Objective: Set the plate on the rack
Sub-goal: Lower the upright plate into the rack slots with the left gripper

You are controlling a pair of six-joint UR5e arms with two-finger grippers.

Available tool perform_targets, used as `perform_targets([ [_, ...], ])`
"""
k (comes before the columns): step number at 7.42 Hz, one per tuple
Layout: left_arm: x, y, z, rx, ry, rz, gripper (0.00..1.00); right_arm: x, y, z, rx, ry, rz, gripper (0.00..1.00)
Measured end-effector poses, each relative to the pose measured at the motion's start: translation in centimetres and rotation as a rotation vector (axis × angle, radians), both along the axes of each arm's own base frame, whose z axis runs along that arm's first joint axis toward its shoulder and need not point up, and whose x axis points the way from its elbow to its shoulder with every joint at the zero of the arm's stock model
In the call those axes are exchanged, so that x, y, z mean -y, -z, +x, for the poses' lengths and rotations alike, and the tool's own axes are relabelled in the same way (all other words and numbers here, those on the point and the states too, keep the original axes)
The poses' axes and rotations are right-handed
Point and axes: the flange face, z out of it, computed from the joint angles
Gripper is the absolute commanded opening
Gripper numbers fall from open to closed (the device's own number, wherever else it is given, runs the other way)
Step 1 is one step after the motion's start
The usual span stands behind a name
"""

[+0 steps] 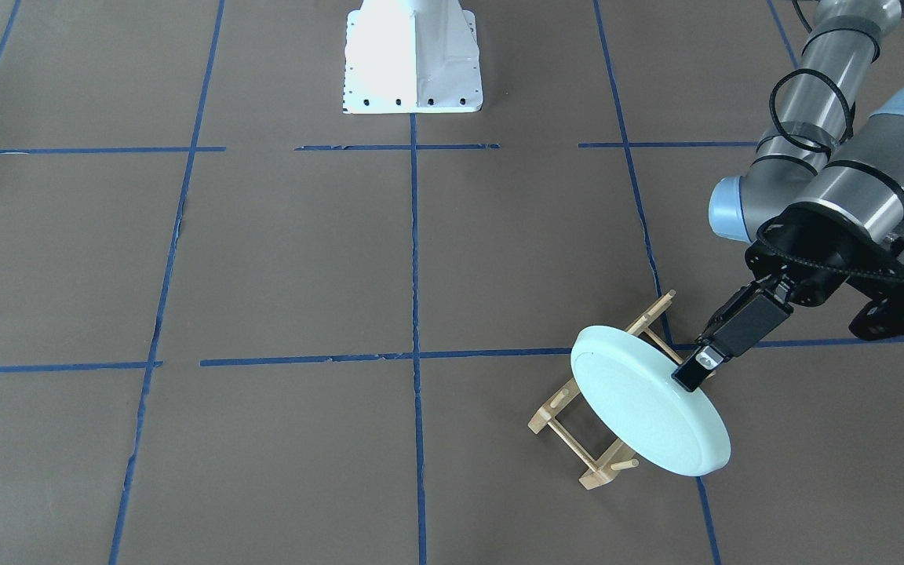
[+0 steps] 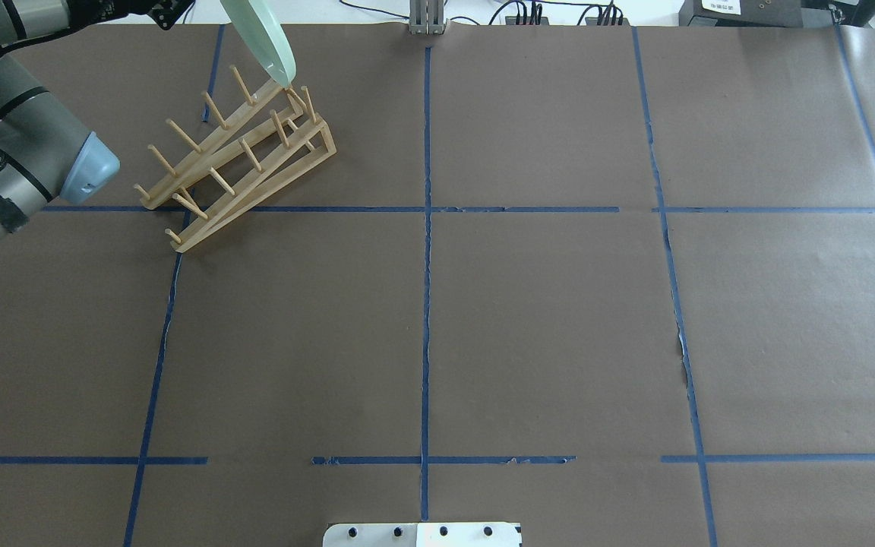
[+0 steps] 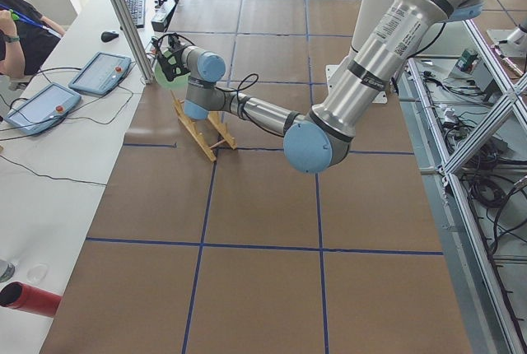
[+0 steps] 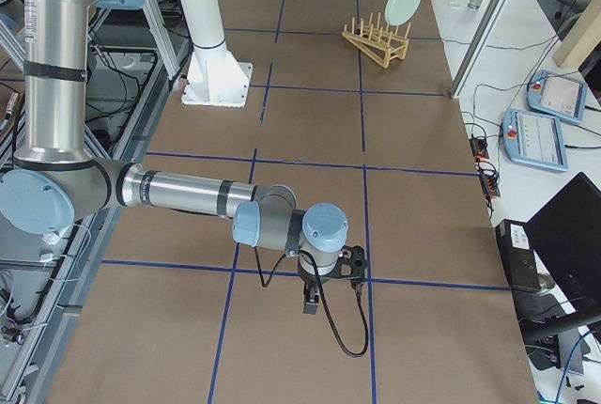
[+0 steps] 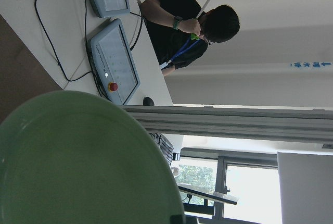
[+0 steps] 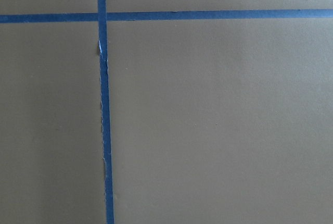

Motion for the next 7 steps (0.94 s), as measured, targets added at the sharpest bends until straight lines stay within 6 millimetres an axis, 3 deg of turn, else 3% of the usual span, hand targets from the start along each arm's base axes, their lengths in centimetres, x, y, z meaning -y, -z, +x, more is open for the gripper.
perform_targets([
  [5, -1.5, -3.6, 3.3, 0.012, -0.010, -0.033, 0.00, 0.0, 0.0, 0.0, 0.000, 0.001, 0.000, 1.00],
  [6, -1.8, -4.3, 4.4, 0.019, -0.013, -0.045, 0.60, 0.0, 0.0, 0.0, 0.000, 0.000, 0.000, 1.00],
  [7, -2.1, -4.8, 5.2, 0.024, -0.017, -0.051, 1.00, 0.0, 0.0, 0.0, 0.000, 0.000, 0.000, 1.00],
])
